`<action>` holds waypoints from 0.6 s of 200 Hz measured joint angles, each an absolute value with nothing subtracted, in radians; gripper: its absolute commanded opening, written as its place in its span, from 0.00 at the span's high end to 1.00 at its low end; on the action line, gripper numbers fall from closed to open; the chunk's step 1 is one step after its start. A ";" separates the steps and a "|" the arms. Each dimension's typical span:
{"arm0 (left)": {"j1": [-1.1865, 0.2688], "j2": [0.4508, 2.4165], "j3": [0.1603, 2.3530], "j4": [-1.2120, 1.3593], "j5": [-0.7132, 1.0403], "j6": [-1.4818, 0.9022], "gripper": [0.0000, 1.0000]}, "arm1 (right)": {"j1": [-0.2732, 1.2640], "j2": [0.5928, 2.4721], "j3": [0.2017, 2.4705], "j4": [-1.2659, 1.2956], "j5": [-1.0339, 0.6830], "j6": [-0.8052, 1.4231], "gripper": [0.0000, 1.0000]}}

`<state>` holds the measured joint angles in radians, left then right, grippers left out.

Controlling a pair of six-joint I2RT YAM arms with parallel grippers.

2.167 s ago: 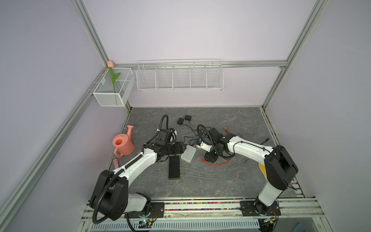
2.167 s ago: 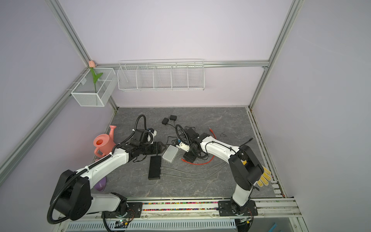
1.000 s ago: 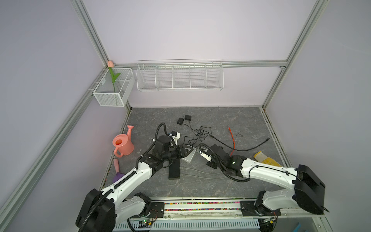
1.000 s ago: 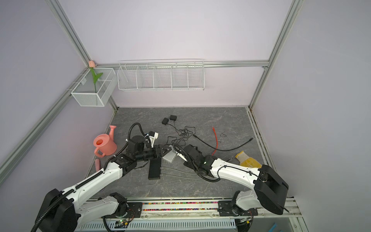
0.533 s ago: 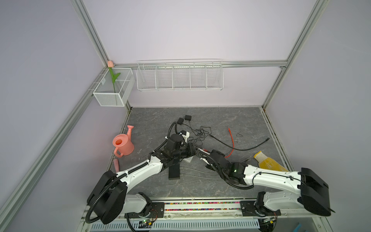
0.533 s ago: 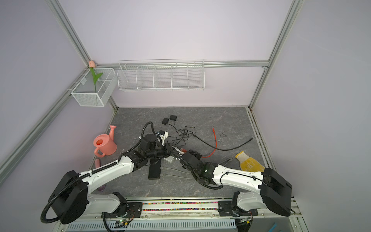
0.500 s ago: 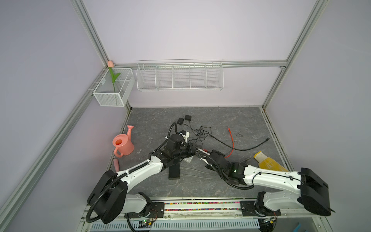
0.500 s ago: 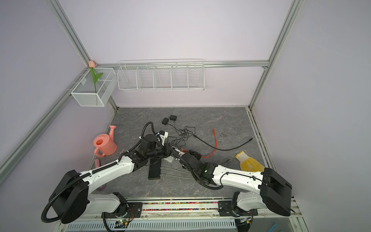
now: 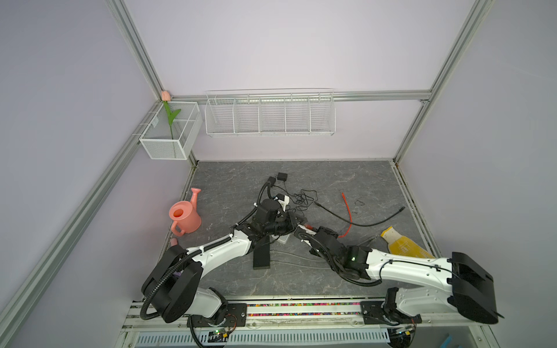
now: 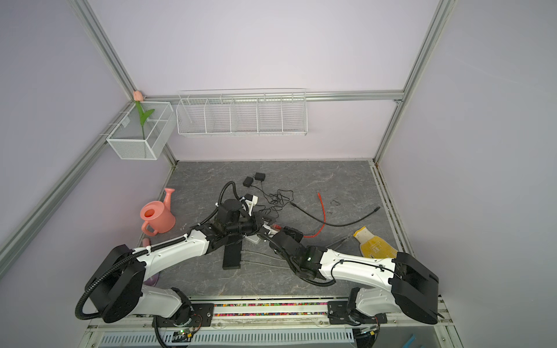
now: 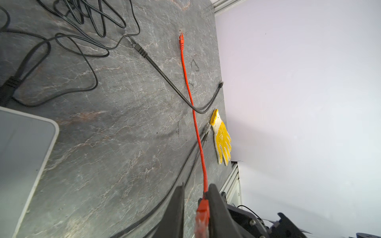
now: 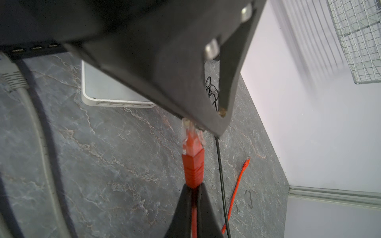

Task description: Insert the plug into the switch port

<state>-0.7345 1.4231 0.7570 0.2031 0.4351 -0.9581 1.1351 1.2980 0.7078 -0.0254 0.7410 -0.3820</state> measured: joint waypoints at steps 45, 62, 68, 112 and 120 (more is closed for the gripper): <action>-0.740 1.423 0.763 0.208 0.434 -0.961 1.00 | 1.140 1.310 0.709 -0.033 0.767 -0.371 0.84; -0.740 1.415 0.763 0.204 0.434 -0.954 1.00 | 1.141 1.310 0.709 -0.035 0.765 -0.361 0.73; -0.740 1.410 0.763 0.201 0.435 -0.949 1.00 | 1.142 1.309 0.709 -0.036 0.763 -0.357 0.68; -0.745 1.355 0.766 0.173 0.474 -0.885 1.00 | 1.114 1.223 0.720 -0.078 0.645 -0.321 0.17; -0.741 1.353 0.767 0.164 0.484 -0.873 1.00 | 1.096 1.193 0.728 -0.101 0.612 -0.314 0.12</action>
<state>-0.7410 1.3525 0.7666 0.1642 0.4843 -0.8730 1.0958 1.1927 0.7284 -0.1013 0.6121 -0.3138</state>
